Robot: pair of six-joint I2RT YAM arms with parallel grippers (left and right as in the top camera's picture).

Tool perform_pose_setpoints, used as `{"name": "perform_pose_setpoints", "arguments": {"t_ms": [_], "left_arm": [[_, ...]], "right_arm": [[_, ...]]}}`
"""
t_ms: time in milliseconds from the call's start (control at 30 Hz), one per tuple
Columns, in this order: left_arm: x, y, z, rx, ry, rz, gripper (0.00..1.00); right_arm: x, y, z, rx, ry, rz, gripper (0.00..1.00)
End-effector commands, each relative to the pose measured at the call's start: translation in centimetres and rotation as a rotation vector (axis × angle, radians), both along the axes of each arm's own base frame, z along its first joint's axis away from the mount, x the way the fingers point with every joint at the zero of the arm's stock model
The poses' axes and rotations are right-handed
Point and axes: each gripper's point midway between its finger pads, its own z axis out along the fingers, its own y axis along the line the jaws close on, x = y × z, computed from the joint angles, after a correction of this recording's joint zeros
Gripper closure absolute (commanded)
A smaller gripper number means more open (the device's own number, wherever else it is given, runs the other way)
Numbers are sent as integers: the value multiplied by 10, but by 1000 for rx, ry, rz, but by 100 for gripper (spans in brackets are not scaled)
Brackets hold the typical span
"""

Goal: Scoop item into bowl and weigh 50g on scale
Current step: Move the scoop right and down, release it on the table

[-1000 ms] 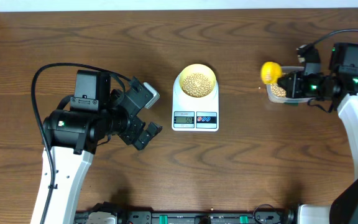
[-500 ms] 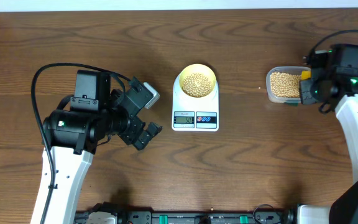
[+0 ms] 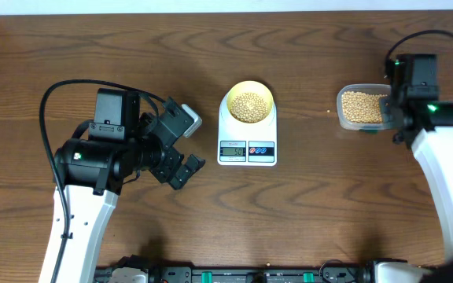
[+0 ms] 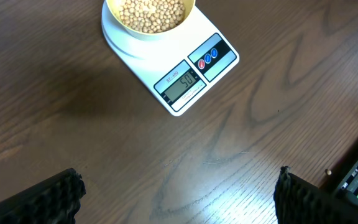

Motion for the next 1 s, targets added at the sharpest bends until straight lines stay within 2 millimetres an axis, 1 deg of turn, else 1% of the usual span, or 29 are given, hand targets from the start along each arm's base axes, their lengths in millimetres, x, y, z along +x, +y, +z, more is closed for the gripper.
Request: {"name": "perform_pose_setpoints", "arguments": {"t_ms": [0, 33, 67, 167, 233, 300, 333, 400, 533, 600, 667, 700, 733, 800, 867, 900, 933, 967], "left_arm": [[0, 2, -1, 8, 0, 1, 0], [0, 2, -1, 8, 0, 1, 0], [0, 2, -1, 8, 0, 1, 0], [0, 2, -1, 8, 0, 1, 0], [0, 2, -1, 8, 0, 1, 0], [0, 2, -1, 8, 0, 1, 0], [0, 2, -1, 8, 0, 1, 0], [0, 2, -1, 8, 0, 1, 0], [0, 2, -1, 8, 0, 1, 0], [0, 2, -1, 8, 0, 1, 0], [0, 2, -1, 8, 0, 1, 0], [0, 2, -1, 8, 0, 1, 0], [0, 2, -1, 8, 0, 1, 0], [0, 2, -1, 8, 0, 1, 0], [0, 2, -1, 8, 0, 1, 0], [0, 2, -1, 8, 0, 1, 0], [0, 2, -1, 8, 0, 1, 0], [0, 2, -1, 8, 0, 1, 0]], "right_arm": [[-14, 19, 71, 209, -257, -20, 97], [-20, 31, 74, 293, -258, 22, 97], [-37, 57, 72, 457, -222, 106, 99], [-76, 104, 57, 763, -74, 180, 99], [-101, 131, 44, 924, 53, 212, 99], [-124, 152, 30, 1047, 174, 218, 99], [-137, 160, 19, 1103, 244, 186, 98], [-154, 164, -6, 1157, 343, 67, 99], [-183, 168, -74, 1214, 485, -142, 99], [-193, 168, -94, 1223, 515, -191, 99], [-202, 168, -108, 1228, 544, -230, 99], [-205, 168, -111, 1228, 550, -238, 98], [-210, 166, -118, 1224, 563, -261, 96], [-217, 164, -127, 1229, 577, -288, 89], [-220, 164, -130, 1229, 584, -296, 80], [-220, 164, -130, 1230, 585, -296, 68], [-220, 164, -130, 1230, 585, -296, 64], [-220, 164, -130, 1231, 585, -305, 45]]}}
